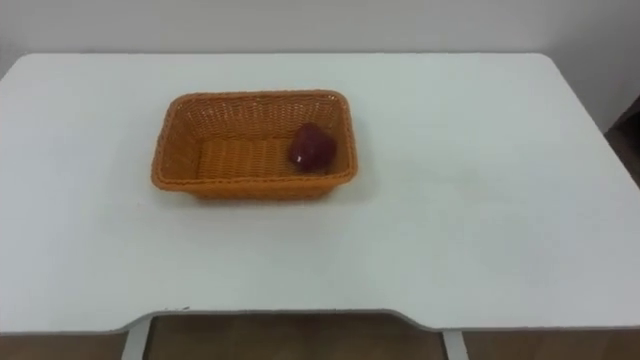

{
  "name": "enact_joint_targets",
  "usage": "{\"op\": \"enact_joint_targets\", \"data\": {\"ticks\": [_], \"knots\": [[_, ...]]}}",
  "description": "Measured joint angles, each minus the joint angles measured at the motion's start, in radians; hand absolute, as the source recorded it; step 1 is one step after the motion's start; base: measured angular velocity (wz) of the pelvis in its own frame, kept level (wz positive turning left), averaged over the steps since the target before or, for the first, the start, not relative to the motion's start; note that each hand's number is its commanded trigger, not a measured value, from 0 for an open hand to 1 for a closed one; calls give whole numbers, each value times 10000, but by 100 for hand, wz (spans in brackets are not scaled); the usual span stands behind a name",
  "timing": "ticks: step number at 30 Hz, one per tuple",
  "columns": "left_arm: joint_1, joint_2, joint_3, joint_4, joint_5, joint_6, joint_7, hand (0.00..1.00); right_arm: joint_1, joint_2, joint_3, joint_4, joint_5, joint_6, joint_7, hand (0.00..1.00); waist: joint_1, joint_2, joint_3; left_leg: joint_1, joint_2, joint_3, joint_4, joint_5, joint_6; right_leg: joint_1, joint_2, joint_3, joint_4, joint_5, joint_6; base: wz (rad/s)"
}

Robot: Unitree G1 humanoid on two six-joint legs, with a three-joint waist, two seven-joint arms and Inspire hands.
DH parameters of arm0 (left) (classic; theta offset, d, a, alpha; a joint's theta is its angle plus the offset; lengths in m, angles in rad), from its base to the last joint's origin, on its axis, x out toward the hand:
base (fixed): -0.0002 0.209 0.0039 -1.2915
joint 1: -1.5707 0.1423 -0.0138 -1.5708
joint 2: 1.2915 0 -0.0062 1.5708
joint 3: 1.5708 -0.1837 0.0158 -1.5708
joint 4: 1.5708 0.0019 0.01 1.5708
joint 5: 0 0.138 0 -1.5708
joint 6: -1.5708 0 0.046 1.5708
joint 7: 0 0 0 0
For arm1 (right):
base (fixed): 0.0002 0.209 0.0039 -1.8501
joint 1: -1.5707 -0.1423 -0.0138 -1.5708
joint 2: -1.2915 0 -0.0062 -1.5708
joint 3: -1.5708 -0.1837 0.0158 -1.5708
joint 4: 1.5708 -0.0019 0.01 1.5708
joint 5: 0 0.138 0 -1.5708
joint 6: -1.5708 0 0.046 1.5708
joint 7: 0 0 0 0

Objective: Pick and place apple

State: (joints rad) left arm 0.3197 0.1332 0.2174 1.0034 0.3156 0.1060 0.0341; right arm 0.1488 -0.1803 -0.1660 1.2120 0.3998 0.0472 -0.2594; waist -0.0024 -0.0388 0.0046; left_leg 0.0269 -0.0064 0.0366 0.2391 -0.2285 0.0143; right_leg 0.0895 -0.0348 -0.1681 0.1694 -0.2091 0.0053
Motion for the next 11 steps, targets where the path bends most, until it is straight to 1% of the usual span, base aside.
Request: {"op": "enact_joint_targets", "data": {"ticks": [2, 5, 7, 11], "knots": [[-10, -6, -9, 0, -6, 17, -47, 0, -14, 101, 145, 91, -22, 1, 402, 0, 59, 2, 2, 30, 1, -1, -3, 0, -1, 33, 0, -5, 0, 1, -1, 0], [-10, -49, -55, 0, 5, 59, -51, 0, -24, 263, 397, 274, -29, 159, 988, 0, 88, 41, 19, 75, -2, -2, -20, -3, -4, 92, -2, -18, -14, 1, 0, 0], [-26, -111, -79, 83, 14, 165, -52, 0, -24, 293, 633, 408, -114, 328, 1446, 0, 79, 117, 46, 19, -2, -14, -19, -28, 8, 93, -1, -21, -10, 0, 1, 0], [-142, -252, -79, 383, 13, 440, -72, 0, -24, 292, 667, 742, -158, 447, 1997, 0, 80, 272, 27, 16, -18, -48, -12, -58, 24, 93, -15, -20, -7, -8, 12, 0]]}}
